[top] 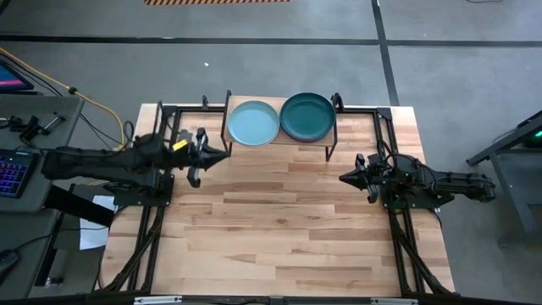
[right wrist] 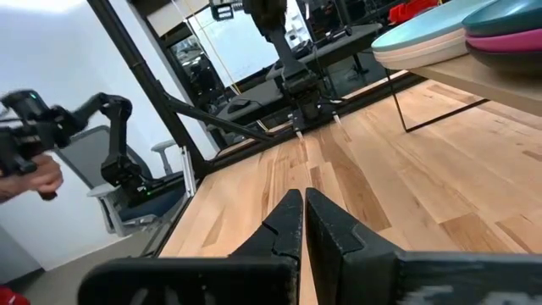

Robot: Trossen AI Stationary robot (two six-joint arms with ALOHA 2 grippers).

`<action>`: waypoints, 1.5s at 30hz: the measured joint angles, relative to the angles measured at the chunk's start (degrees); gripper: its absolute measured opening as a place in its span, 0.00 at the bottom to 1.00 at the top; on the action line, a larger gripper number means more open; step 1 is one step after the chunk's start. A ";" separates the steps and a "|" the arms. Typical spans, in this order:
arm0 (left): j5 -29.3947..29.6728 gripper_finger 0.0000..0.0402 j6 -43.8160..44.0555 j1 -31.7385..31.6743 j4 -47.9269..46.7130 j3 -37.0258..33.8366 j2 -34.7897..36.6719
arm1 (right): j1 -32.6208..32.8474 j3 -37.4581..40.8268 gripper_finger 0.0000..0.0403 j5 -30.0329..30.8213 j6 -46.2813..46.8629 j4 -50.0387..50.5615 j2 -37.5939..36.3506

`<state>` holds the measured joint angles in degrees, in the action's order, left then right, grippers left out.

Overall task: Place and stack plates onto a shelf
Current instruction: Return to Home Position

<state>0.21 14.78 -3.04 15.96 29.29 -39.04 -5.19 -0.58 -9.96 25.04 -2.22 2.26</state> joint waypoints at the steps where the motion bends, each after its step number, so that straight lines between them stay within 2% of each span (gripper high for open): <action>1: 0.38 0.00 0.92 0.49 3.05 -2.45 0.89 | 0.00 0.00 0.00 -0.02 0.00 0.00 0.00; 5: 0.41 0.00 2.90 1.41 6.63 -10.56 6.01 | 0.00 0.00 0.00 0.02 0.00 0.01 -0.02; 15: -1.58 0.00 3.05 1.25 5.45 -21.33 27.81 | 0.00 0.00 0.00 0.02 0.00 0.02 -0.02; 23: -4.77 0.00 7.54 2.07 4.62 -28.69 39.01 | 0.00 0.00 0.00 0.03 0.00 0.05 -0.02; 32: -3.96 0.00 1.02 5.87 0.50 -28.60 38.72 | 0.00 0.00 0.00 0.02 0.00 0.07 0.00; 39: -2.62 0.00 -4.88 5.85 -8.44 -28.60 38.70 | 0.00 0.00 0.00 0.02 0.00 0.04 0.00; 43: -2.86 0.00 -5.44 5.85 -15.25 -28.60 38.64 | 0.00 0.00 0.00 0.02 0.00 0.05 0.00; 45: -3.13 0.00 -5.39 5.83 -14.88 -28.60 37.90 | 0.00 0.00 0.00 0.02 0.00 0.07 0.00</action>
<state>-2.92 9.39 2.79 1.08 0.69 -1.14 -5.19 -0.58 -9.93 25.04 -2.15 2.26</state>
